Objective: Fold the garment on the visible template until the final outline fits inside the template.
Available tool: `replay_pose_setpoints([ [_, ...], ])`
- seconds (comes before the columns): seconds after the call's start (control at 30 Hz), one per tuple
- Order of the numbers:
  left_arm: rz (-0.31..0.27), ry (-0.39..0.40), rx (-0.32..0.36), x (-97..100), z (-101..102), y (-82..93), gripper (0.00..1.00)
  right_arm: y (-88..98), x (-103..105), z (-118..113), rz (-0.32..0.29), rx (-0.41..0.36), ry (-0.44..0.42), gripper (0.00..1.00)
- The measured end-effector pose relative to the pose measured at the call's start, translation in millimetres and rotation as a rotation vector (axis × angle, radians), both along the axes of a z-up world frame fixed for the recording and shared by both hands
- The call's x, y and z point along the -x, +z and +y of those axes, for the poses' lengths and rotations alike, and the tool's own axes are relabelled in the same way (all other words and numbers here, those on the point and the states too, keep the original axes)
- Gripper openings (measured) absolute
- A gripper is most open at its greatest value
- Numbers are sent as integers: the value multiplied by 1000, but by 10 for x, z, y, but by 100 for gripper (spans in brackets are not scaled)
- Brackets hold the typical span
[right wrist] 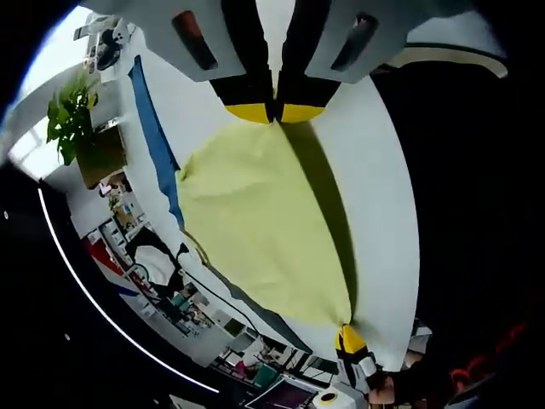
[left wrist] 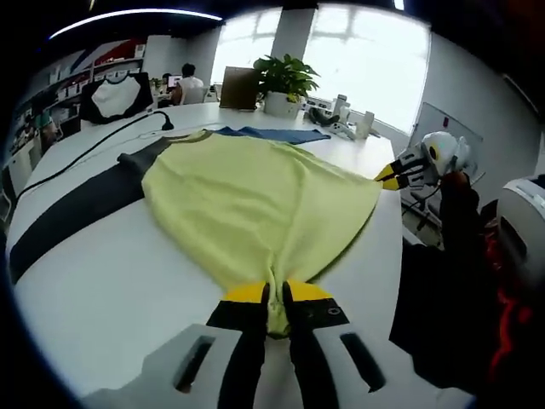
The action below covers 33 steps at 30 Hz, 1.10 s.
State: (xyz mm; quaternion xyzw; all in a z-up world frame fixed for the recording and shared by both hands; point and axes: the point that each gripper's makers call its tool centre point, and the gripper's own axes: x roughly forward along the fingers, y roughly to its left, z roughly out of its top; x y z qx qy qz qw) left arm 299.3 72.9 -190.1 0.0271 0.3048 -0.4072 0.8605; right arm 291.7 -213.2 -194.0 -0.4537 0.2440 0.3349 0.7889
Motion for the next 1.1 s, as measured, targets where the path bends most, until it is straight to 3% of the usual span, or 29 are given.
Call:
replay_pose_setpoints([
  [0.27,18,-27,-12,37,12,-28,8,-6,39,-25,22,-37,-26,0],
  [0.43,18,-40,-33,57,33,-32,10,-11,47,-18,33,-114,-59,0],
  [0.5,37,-88,-46,128,27,-33,14,-12,38,-49,24,-105,-67,0],
  [0.67,25,-101,-67,156,50,-35,15,-33,57,-97,28,-142,-87,0],
  [0.77,15,-122,-102,181,48,-42,16,-35,73,-137,34,-167,-94,0],
  [0.83,20,-167,-160,241,73,-54,19,-34,83,-180,43,-175,-108,0],
  [1.1,24,-159,-149,260,77,-49,22,35,154,-219,30,-175,-112,0],
])
